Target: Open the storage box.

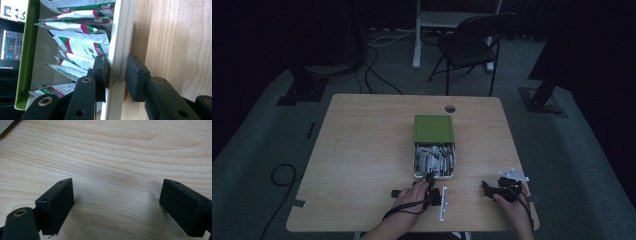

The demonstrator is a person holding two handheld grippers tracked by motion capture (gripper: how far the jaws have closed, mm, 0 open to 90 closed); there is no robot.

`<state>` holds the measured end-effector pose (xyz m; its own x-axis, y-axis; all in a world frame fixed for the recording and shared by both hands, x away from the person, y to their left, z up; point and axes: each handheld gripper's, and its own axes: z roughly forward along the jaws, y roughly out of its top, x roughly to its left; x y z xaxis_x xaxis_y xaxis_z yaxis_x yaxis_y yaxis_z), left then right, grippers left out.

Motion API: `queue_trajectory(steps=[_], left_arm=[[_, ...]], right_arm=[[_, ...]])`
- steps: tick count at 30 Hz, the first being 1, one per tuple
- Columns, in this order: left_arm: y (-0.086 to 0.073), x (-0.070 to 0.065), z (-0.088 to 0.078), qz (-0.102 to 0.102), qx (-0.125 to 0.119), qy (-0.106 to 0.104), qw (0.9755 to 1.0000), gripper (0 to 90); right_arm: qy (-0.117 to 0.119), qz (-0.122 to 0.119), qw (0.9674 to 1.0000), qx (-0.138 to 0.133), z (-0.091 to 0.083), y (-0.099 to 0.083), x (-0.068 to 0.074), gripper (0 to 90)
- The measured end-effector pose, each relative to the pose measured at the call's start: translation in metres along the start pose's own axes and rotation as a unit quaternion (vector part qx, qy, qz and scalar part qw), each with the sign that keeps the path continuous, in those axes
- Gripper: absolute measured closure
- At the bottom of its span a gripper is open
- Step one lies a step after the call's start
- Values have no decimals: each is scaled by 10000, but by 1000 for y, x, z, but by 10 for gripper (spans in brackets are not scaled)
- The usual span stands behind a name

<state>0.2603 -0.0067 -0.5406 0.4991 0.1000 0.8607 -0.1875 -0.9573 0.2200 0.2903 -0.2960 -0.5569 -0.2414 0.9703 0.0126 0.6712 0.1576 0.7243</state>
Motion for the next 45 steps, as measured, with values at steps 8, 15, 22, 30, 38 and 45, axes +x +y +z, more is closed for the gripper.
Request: queue_trajectory(steps=[8,15,22,30,38,45], left_arm=[[0,-5,-7,55,6,23,10000,716],[-1,-11,-14,4,-9,-7,10000,714],[1,-15,-21,-44,-87,-49,9999,714],[3,-18,-28,-70,-118,-95,9999,714],[2,-20,-35,-133,-176,-167,9996,711],[0,-21,-40,-266,-219,-243,9991,703]], right_arm=[[0,1,10000,1,0,0,0,118],[0,2,10000,1,0,0,0,118],[0,1,10000,1,0,0,0,118],[-1,1,10000,0,0,0,0,118],[0,3,10000,0,0,0,0,119],[0,2,10000,-5,0,0,0,118]])
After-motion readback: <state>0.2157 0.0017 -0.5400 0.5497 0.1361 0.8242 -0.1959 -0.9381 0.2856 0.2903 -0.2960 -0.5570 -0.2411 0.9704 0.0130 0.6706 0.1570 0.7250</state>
